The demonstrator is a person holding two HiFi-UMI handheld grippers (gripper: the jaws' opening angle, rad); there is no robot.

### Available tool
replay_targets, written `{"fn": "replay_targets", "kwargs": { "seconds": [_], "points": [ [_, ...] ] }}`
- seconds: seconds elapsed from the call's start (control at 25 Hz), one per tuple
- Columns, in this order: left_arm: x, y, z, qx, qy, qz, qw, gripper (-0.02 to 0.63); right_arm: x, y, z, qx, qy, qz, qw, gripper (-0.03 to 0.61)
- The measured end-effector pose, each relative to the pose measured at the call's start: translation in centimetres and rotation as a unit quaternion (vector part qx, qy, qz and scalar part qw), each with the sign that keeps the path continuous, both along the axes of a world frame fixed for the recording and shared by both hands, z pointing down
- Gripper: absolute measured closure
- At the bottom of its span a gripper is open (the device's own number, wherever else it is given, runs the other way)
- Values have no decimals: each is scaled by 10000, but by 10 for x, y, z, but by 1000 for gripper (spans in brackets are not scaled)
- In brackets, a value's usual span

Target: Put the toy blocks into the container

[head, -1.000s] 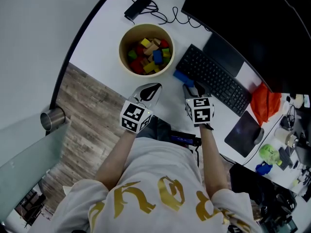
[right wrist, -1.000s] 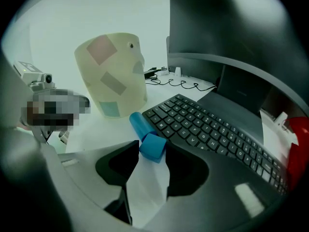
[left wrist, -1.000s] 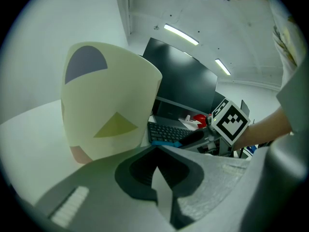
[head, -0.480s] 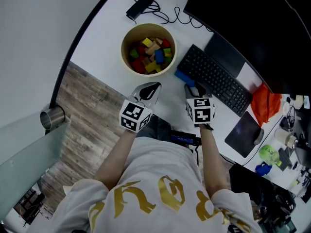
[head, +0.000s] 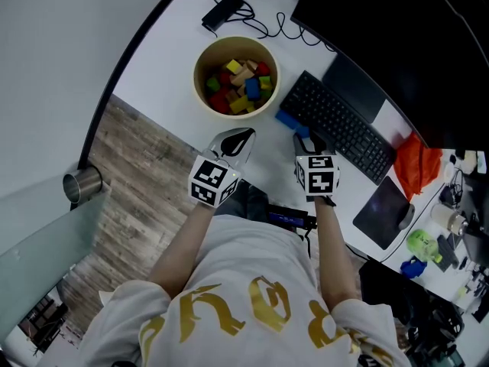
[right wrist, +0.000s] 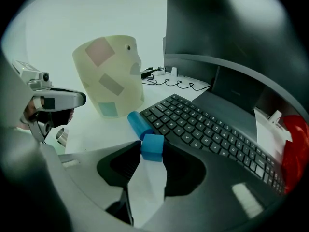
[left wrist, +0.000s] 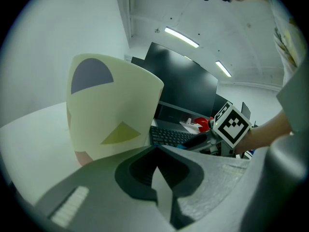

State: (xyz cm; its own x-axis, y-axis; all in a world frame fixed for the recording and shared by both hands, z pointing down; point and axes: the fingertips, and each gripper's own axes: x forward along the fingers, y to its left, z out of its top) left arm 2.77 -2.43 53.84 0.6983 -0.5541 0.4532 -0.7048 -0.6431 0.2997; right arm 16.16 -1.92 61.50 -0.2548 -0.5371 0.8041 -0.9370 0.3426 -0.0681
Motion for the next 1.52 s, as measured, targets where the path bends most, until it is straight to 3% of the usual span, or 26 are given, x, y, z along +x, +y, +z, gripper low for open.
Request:
{"fn": "replay_targets", "kwargs": {
  "seconds": [0.72,1.52],
  "points": [
    [-3,-2,-23,278,42,-126,9995,604,6,0,-28,315,-122,138,9993,407],
    [-35,-4,-96,846,533,-918,9907,604,-10,-20,-105,1218,-796,40,9894,407]
  ]
}}
